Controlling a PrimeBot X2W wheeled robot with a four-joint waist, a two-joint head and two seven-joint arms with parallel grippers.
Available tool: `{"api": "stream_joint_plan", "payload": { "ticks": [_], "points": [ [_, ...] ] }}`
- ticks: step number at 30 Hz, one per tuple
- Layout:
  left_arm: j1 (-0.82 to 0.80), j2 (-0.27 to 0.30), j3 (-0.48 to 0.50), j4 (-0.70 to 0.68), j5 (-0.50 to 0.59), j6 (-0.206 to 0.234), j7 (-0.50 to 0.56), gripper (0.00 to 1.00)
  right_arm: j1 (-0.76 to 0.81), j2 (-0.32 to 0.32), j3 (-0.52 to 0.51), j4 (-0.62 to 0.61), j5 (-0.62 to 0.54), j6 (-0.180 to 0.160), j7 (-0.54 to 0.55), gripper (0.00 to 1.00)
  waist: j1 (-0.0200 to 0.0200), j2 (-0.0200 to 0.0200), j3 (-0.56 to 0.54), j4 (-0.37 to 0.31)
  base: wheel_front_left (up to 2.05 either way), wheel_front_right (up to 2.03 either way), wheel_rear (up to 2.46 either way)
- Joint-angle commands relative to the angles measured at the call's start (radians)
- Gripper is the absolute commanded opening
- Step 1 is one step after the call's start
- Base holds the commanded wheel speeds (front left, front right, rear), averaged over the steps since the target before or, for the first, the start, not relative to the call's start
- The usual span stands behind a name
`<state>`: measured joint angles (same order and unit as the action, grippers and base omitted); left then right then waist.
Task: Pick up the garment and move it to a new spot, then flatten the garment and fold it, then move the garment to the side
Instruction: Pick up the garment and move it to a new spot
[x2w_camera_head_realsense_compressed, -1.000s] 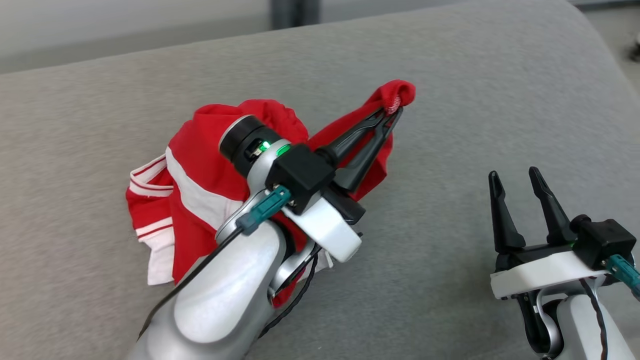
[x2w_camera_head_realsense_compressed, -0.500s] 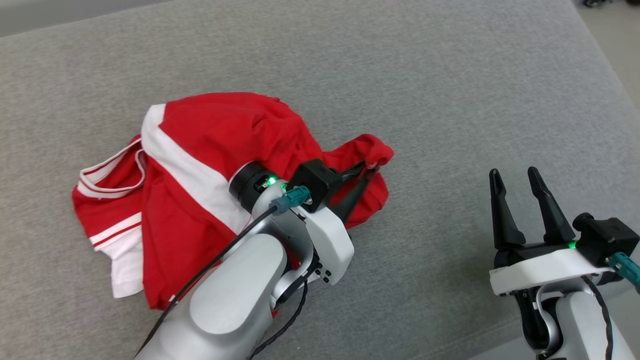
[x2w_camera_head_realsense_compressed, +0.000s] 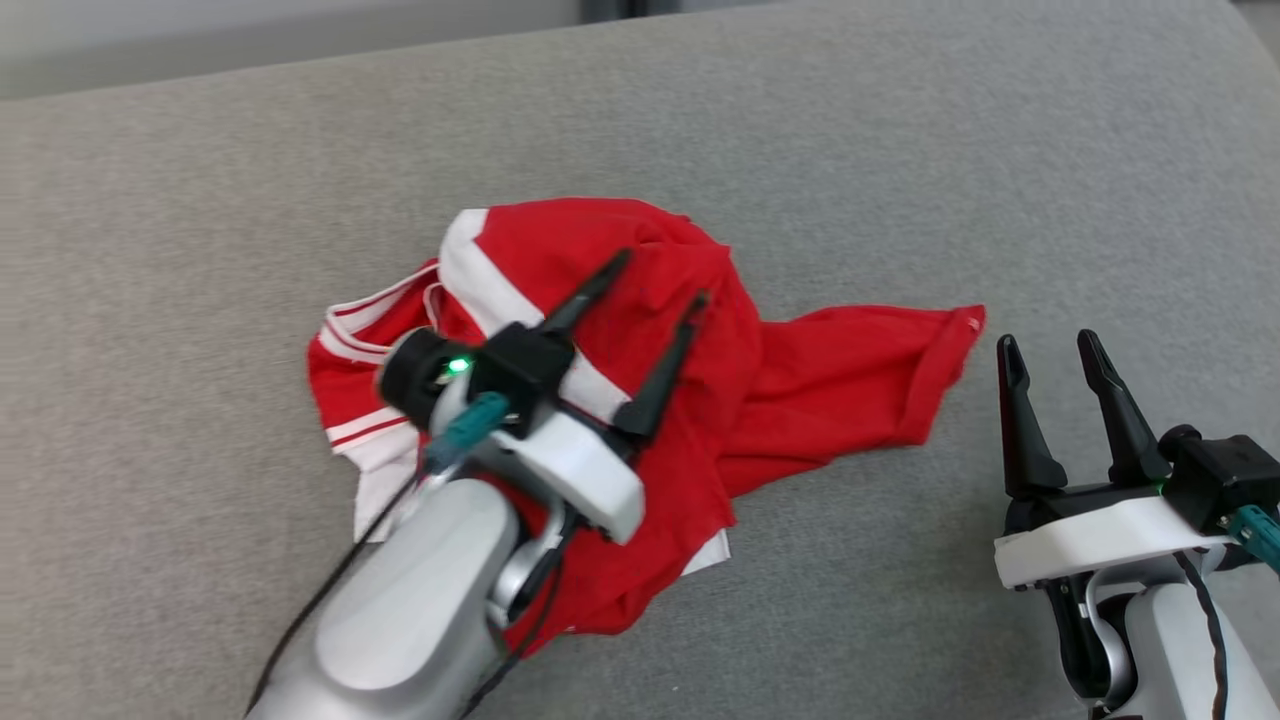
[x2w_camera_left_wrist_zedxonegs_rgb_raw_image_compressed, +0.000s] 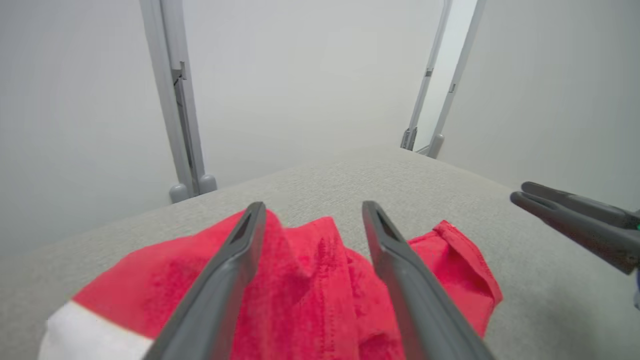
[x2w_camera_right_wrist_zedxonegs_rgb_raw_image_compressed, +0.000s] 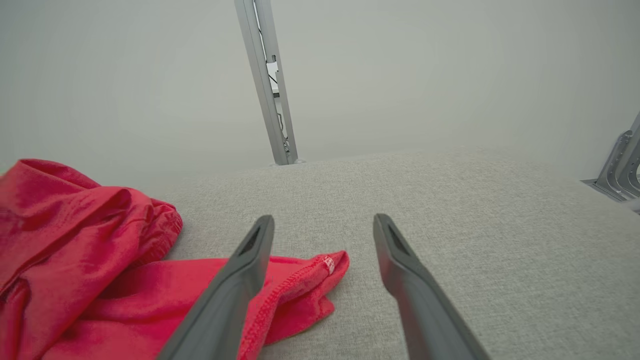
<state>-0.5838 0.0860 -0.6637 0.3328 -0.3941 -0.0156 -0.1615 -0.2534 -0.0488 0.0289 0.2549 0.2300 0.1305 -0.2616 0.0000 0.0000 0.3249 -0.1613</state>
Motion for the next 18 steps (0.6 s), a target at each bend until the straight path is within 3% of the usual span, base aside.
{"api": "stream_joint_plan", "payload": {
  "ticks": [1,10,18],
  "points": [
    [0.031,0.023,0.035,-0.01,-0.016,0.033,-0.018,1.0,0.013,-0.005,-0.006,0.0,-0.012,0.0,-0.005,1.0,0.0,0.0,-0.027,0.041,0.0,0.0,0.0],
    [0.151,0.112,0.21,-0.047,-0.086,0.143,-0.079,1.0,0.03,-0.005,-0.017,-0.002,-0.038,0.0,-0.005,1.0,0.0,0.0,-0.073,0.097,0.0,0.0,0.0],
    [0.248,0.154,0.33,-0.074,-0.131,0.158,-0.101,1.0,0.053,-0.005,-0.033,-0.008,-0.055,0.0,0.012,1.0,0.0,0.0,-0.116,0.13,0.0,0.0,0.0]
  ]
}}
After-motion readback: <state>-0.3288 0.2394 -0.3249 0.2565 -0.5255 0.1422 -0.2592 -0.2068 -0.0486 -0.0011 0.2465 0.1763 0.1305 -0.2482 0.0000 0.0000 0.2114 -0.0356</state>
